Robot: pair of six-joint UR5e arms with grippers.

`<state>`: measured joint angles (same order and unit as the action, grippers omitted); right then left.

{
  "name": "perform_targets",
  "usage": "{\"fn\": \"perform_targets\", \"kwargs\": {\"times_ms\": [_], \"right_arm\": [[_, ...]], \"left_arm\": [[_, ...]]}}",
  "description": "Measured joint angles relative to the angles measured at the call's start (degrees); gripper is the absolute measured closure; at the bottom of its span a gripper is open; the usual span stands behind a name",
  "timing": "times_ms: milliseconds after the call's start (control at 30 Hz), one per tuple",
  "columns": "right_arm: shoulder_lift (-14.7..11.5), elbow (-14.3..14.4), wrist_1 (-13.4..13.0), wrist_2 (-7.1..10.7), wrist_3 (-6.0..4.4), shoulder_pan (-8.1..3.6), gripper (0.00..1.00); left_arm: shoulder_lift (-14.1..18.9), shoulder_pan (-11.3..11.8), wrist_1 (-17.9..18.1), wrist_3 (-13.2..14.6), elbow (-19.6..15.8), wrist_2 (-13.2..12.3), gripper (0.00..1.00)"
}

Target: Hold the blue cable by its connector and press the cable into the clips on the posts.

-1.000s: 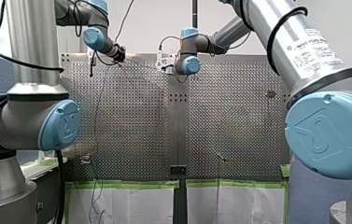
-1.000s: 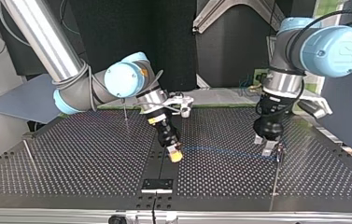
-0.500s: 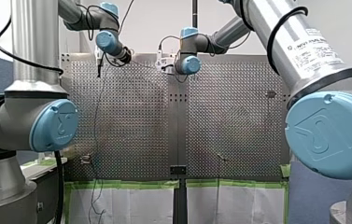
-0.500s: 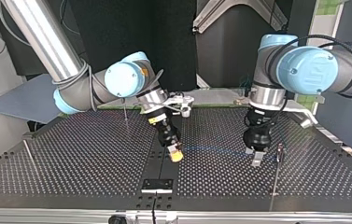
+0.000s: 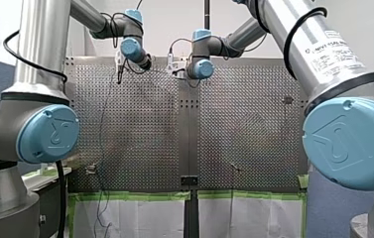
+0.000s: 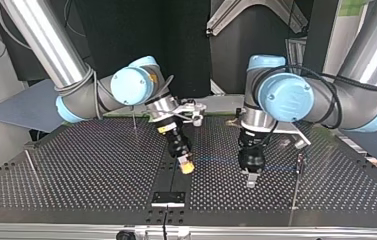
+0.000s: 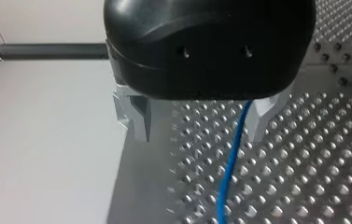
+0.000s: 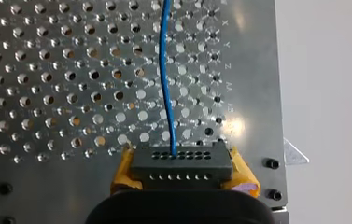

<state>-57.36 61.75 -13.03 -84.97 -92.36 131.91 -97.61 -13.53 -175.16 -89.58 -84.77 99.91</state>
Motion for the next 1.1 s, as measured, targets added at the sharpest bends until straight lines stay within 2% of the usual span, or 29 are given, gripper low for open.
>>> {"fn": "perform_targets", "kwargs": {"times_ms": [300,567,933,1100], "right_arm": [[-0.01,0.0,-0.02,-0.35,0.06,-1.55,1.0],[-0.01,0.0,-0.08,-0.38,0.06,-2.0,1.0],[0.02,0.01,0.0,-0.34,0.15,-1.96,1.0],[0.03,0.02,0.06,-0.3,0.15,-1.78,1.0]], "left_arm": [[-1.4,0.8,-0.33,0.4,0.71,4.64,0.0],[-1.45,1.46,-0.18,0.92,0.71,8.79,0.0],[-1.47,1.23,-0.03,2.46,0.69,9.74,0.0],[-1.46,1.1,0.1,3.23,0.69,11.05,0.0]]}}
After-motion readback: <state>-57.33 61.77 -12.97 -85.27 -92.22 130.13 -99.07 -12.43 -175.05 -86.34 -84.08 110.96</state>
